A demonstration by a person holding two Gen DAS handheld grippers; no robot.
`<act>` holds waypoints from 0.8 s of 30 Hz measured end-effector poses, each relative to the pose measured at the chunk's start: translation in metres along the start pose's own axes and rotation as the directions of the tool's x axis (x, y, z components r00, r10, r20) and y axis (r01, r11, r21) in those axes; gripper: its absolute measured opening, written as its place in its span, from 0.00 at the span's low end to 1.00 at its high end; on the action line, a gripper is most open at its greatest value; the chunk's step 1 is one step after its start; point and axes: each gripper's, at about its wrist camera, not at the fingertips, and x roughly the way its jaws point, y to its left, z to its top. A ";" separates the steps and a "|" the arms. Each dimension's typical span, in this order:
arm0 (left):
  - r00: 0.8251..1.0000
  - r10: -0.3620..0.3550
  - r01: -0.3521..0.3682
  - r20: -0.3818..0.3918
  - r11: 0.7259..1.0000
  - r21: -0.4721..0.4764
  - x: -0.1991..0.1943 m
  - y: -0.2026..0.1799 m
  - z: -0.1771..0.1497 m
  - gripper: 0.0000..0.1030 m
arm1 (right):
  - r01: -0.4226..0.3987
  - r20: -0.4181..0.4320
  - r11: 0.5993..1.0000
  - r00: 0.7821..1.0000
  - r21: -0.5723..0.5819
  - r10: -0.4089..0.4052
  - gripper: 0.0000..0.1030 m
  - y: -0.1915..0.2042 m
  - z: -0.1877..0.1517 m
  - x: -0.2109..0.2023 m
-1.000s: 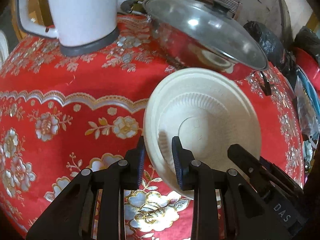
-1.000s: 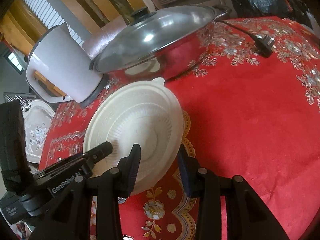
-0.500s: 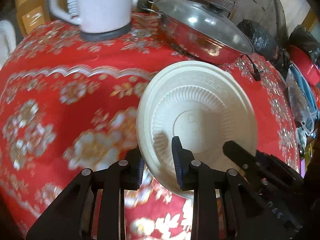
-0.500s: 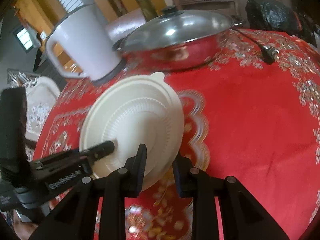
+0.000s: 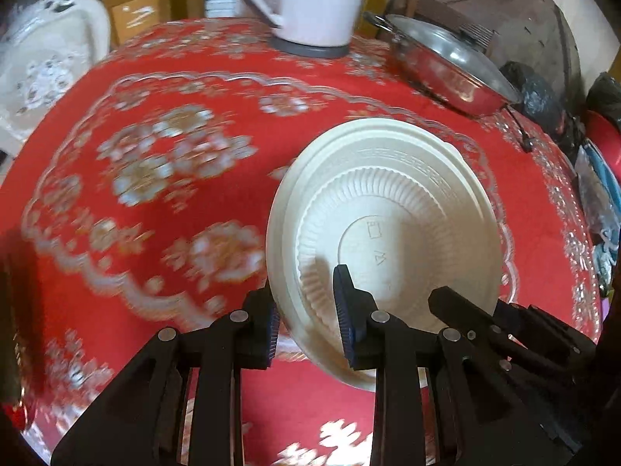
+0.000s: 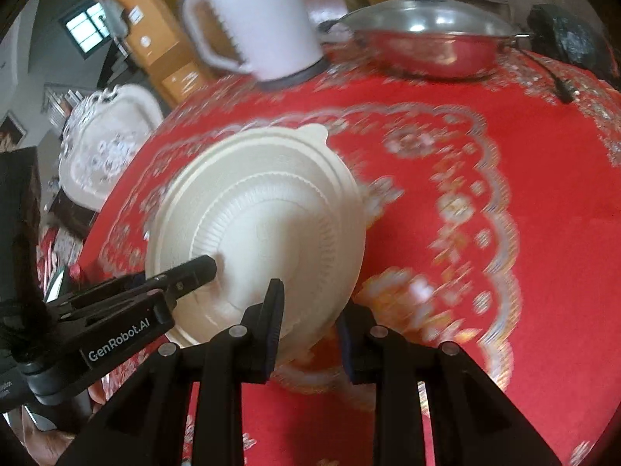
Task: Organize plates and bowls
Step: 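Lift and carry the beige bowl with the left gripper over the stack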
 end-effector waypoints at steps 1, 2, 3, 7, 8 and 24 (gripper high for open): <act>1.000 0.004 -0.004 0.003 1.000 -0.005 -0.002 0.005 -0.002 0.25 | -0.005 -0.008 1.000 1.000 -0.011 0.005 0.26 0.006 -0.003 0.002; 1.000 0.011 -0.010 0.007 1.000 -0.013 -0.005 0.012 -0.006 0.25 | -0.009 -0.016 1.000 1.000 -0.023 0.009 0.26 0.013 -0.005 0.004; 1.000 0.014 -0.014 0.012 1.000 -0.023 -0.009 0.020 -0.011 0.25 | -0.013 -0.022 0.999 1.000 -0.034 0.012 0.26 0.019 -0.007 0.005; 0.999 0.040 -0.038 0.037 0.998 -0.054 -0.023 0.044 -0.022 0.25 | -0.032 -0.034 0.996 0.999 -0.089 0.029 0.27 0.048 -0.011 0.007; 0.998 0.045 -0.042 0.041 0.997 -0.060 -0.025 0.048 -0.024 0.25 | -0.036 -0.033 0.994 0.999 -0.099 0.033 0.27 0.055 -0.012 0.007; 0.987 0.098 -0.075 0.129 0.982 -0.171 -0.077 0.119 -0.039 0.25 | -0.081 -0.027 0.964 0.997 -0.255 0.077 0.27 0.140 -0.015 0.014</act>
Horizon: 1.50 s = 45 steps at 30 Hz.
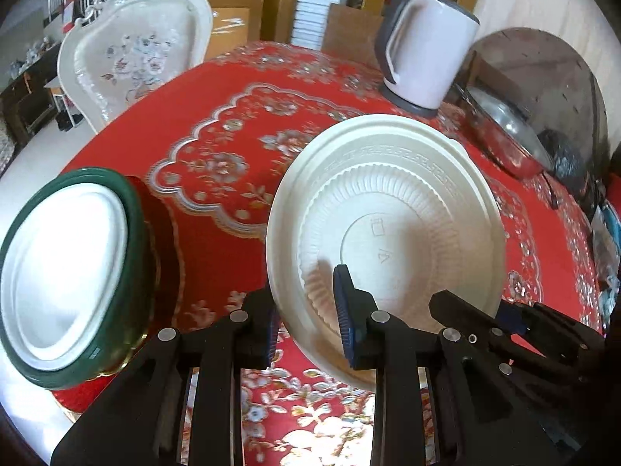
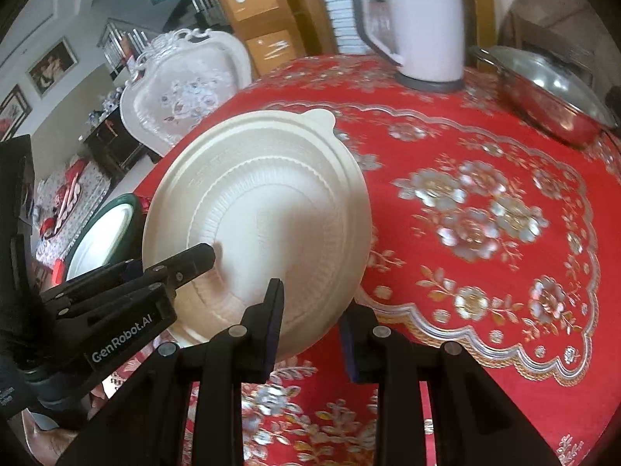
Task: Organize plates and bowls
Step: 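Lift and carry the beige bowl with the left gripper over the stack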
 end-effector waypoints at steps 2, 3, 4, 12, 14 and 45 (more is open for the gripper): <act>1.000 0.003 -0.003 0.004 1.000 -0.002 -0.002 0.003 0.000 0.25 | 0.000 0.003 1.000 1.000 -0.013 0.000 0.27 0.005 0.001 0.000; 1.000 0.001 0.000 0.007 1.000 -0.005 -0.004 0.005 0.000 0.25 | 0.000 0.004 1.000 1.000 -0.017 0.000 0.27 0.007 0.002 0.001; 1.000 -0.001 0.001 0.008 1.000 -0.005 -0.004 0.006 0.000 0.25 | 0.000 0.004 1.000 1.000 -0.020 0.000 0.27 0.008 0.002 0.001; 0.999 0.012 -0.011 0.034 1.000 -0.019 -0.015 0.019 0.001 0.25 | 0.014 0.004 0.999 1.000 -0.049 -0.014 0.27 0.023 0.005 0.001; 0.999 0.019 -0.018 0.043 0.999 -0.029 -0.020 0.025 0.001 0.25 | 0.013 0.006 0.998 1.000 -0.060 -0.013 0.27 0.030 0.007 0.002; 0.976 0.163 -0.122 0.146 0.960 -0.253 -0.087 0.145 -0.004 0.25 | -0.079 0.017 0.950 0.996 -0.302 0.089 0.27 0.164 0.042 0.022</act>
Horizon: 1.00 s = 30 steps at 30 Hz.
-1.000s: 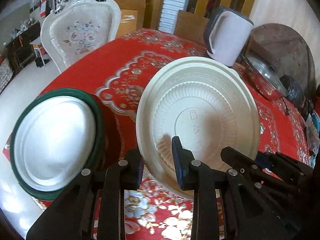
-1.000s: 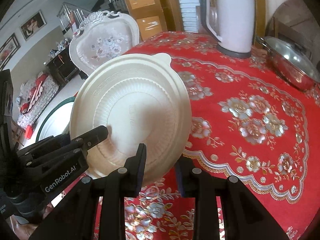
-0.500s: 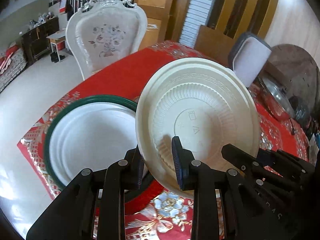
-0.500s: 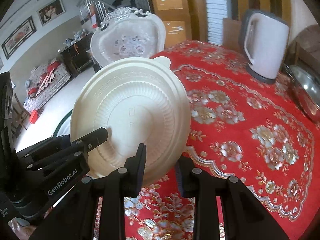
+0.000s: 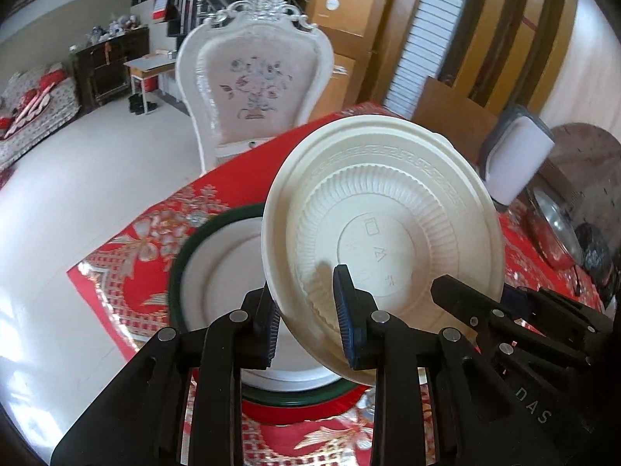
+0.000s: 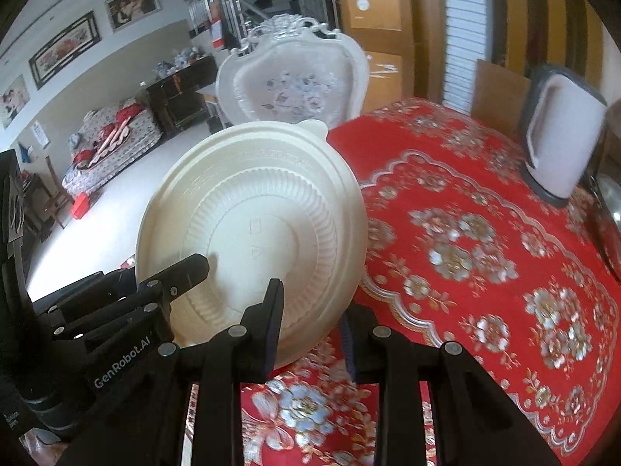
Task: Organize plates and bowls
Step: 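Lift and carry the beige bowl with the left gripper over the stack, then lower the beige bowl onto the white plate and open the left gripper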
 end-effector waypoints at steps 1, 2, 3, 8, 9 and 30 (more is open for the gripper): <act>1.000 0.009 -0.009 -0.001 1.000 -0.009 0.000 0.005 0.000 0.25 | -0.003 -0.001 1.000 1.000 -0.009 0.003 0.27 0.004 0.002 0.002; 1.000 0.013 -0.013 -0.002 1.000 -0.013 0.001 0.007 0.000 0.25 | -0.006 -0.003 1.000 1.000 -0.016 0.006 0.27 0.007 0.002 0.004; 1.000 0.019 -0.019 -0.006 1.000 -0.021 0.002 0.012 -0.001 0.25 | -0.010 -0.005 1.000 1.000 -0.020 0.010 0.27 0.009 0.003 0.006; 0.999 0.042 -0.043 -0.019 0.998 -0.041 0.007 0.024 -0.004 0.25 | -0.034 -0.041 0.999 0.999 -0.029 0.033 0.27 0.021 0.007 0.025; 0.999 0.046 -0.047 -0.025 0.998 -0.045 0.008 0.027 -0.005 0.25 | -0.037 -0.048 0.999 0.998 -0.031 0.036 0.27 0.023 0.006 0.029; 0.993 0.078 -0.083 -0.087 0.994 -0.064 0.021 0.044 -0.015 0.25 | -0.056 -0.137 0.997 0.989 -0.053 0.048 0.28 0.045 -0.001 0.055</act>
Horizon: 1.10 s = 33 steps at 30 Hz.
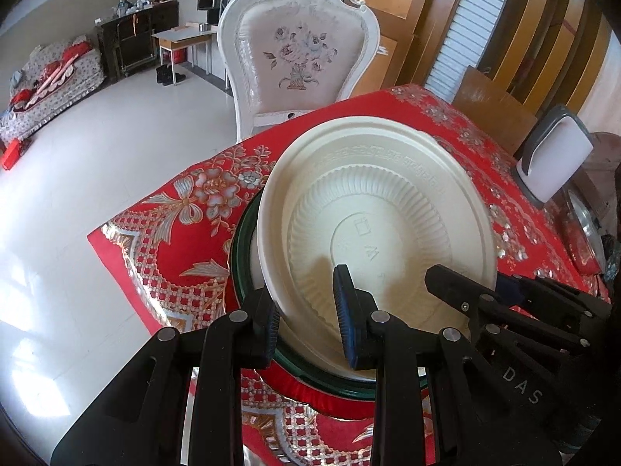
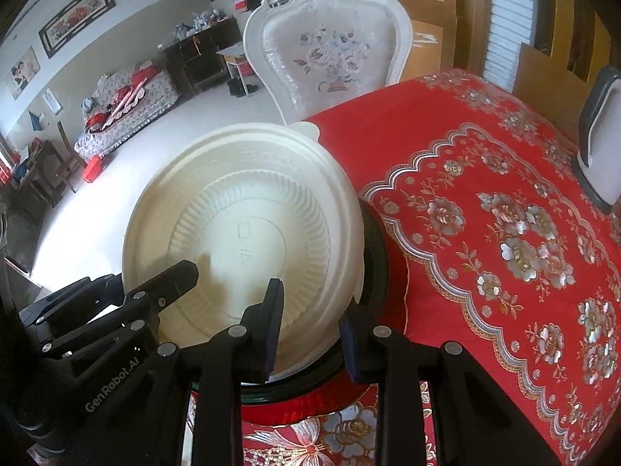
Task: Organize plates and bowls
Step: 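Lower the beige bowl onto the white plate and open the left gripper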
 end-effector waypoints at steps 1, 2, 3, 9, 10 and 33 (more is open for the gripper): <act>1.000 0.001 -0.001 -0.001 1.000 0.000 0.001 0.000 0.000 0.25 | 0.003 -0.001 1.000 1.000 -0.004 -0.003 0.28 0.001 0.000 -0.001; 1.000 -0.002 0.002 -0.004 1.000 -0.001 0.000 0.000 0.000 0.25 | 0.005 -0.001 1.000 1.000 -0.004 -0.005 0.28 0.000 0.001 -0.001; 1.000 -0.004 0.004 -0.005 1.000 -0.002 0.000 0.000 -0.001 0.25 | 0.006 0.000 1.000 1.000 -0.003 -0.006 0.28 0.000 0.002 -0.002; 1.000 -0.008 0.008 -0.013 1.000 0.000 0.000 0.001 0.001 0.25 | 0.007 -0.015 1.000 1.000 -0.011 -0.007 0.32 0.000 0.001 -0.003; 1.000 -0.008 0.008 -0.012 1.000 -0.001 0.001 0.001 0.001 0.25 | 0.005 -0.020 1.000 1.000 -0.011 -0.005 0.32 0.000 0.001 -0.002; 0.995 0.089 -0.090 0.042 0.996 0.027 0.002 -0.003 0.003 0.27 | 0.001 0.009 0.999 1.000 0.042 -0.002 0.33 -0.013 0.000 -0.008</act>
